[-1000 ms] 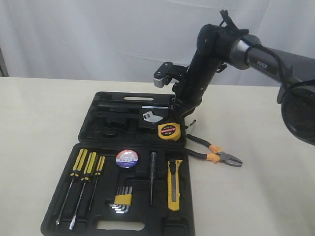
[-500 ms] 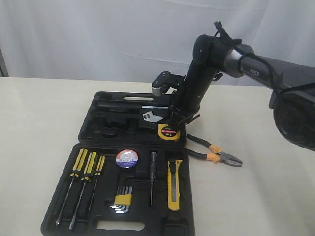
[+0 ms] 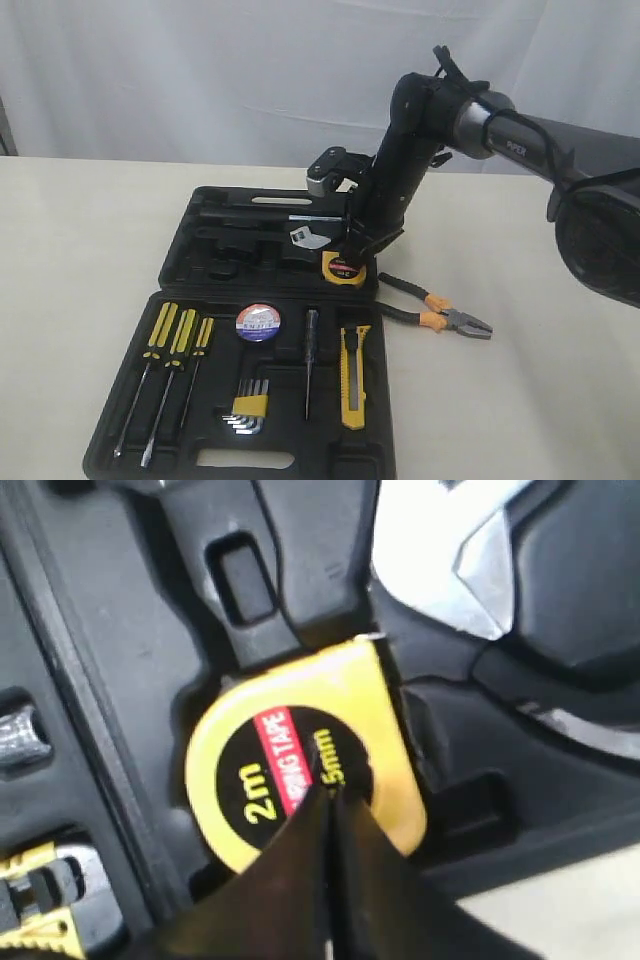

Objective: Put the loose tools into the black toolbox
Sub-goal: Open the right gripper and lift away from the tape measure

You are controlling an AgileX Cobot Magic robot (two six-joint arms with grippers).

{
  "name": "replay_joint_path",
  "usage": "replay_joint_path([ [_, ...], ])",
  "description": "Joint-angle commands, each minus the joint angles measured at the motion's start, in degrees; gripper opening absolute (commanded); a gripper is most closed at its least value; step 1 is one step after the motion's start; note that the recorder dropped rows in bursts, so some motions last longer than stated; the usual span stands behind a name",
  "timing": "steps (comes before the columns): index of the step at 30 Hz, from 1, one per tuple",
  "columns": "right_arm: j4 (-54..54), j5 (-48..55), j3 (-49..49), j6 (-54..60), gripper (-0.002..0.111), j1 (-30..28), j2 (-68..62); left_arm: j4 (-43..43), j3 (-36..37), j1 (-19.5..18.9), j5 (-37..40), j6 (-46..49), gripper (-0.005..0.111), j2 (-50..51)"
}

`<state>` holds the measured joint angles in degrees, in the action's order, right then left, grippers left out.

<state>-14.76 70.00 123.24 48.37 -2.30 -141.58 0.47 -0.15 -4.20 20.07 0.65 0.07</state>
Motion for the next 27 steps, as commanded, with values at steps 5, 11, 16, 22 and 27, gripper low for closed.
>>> replay_joint_path([
  [5,-0.1,0.0,-0.1,0.0,-0.001,-0.1,3.0,-0.5,0.1,0.3,-0.5,-0.2,0.0,-0.1],
  [11,-3.8,0.0,-0.1,0.9,-0.001,0.1,3.8,-0.5,0.1,0.3,-0.5,-0.2,0.0,-0.1],
  [16,-2.9,0.0,-0.1,0.4,-0.001,1.6,-0.3,-0.5,0.1,0.3,-0.5,-0.2,0.0,-0.1],
  [22,-1.9,0.0,-0.1,-0.1,-0.001,1.9,-1.4,-0.5,0.1,0.3,-0.5,-0.2,0.0,-0.1],
  [27,-1.9,0.0,-0.1,-0.1,-0.001,1.9,0.6,-0.5,0.1,0.3,-0.5,-0.2,0.0,-0.1],
])
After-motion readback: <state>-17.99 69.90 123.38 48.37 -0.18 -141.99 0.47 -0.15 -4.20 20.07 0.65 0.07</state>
